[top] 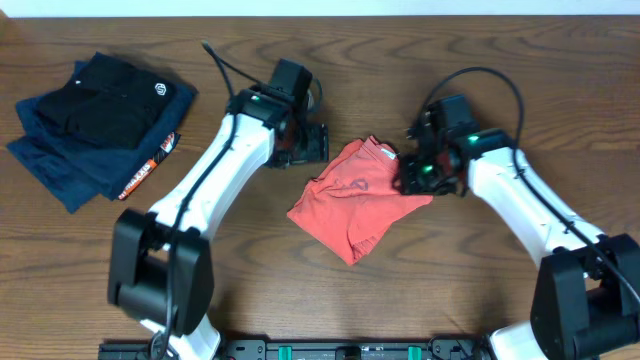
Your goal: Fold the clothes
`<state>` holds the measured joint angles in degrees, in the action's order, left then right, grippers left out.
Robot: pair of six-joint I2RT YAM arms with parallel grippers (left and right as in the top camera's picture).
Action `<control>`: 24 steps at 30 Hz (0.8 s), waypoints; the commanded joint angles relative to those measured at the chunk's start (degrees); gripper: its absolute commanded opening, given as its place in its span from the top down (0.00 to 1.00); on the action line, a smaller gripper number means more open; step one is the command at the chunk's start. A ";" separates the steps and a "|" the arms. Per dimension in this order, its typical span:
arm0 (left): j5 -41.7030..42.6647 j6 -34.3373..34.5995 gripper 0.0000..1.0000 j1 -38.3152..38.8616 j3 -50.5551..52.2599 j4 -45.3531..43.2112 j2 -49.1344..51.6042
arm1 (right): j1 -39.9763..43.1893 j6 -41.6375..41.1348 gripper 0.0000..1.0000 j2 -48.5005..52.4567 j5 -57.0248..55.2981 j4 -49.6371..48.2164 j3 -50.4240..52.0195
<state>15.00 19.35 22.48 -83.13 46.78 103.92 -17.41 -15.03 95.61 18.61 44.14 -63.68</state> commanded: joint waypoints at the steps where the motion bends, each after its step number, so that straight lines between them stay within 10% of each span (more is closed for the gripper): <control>1: -0.66 -3.26 0.29 -0.46 0.28 -0.04 1.01 | -4.81 -1.66 0.57 -0.79 4.11 0.20 0.94; 14: -0.44 -3.26 0.29 3.65 2.45 -1.29 6.67 | -14.88 -11.47 0.53 -0.79 -6.01 -19.23 14.97; 17: -0.46 -3.26 0.29 4.83 2.47 -1.05 8.35 | -15.30 -13.27 0.64 -0.79 -6.67 -21.64 17.55; 20: -0.46 -3.23 0.29 5.79 2.60 -1.01 10.03 | -15.23 -13.27 0.99 -0.79 -7.32 -21.35 18.69; 24: -0.46 -3.23 0.30 6.64 2.75 -0.59 11.91 | -14.86 -13.29 0.99 -1.38 -7.23 -18.51 18.29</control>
<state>15.00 16.67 28.71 -81.01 45.84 114.34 -32.05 -27.05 94.76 12.51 23.55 -46.33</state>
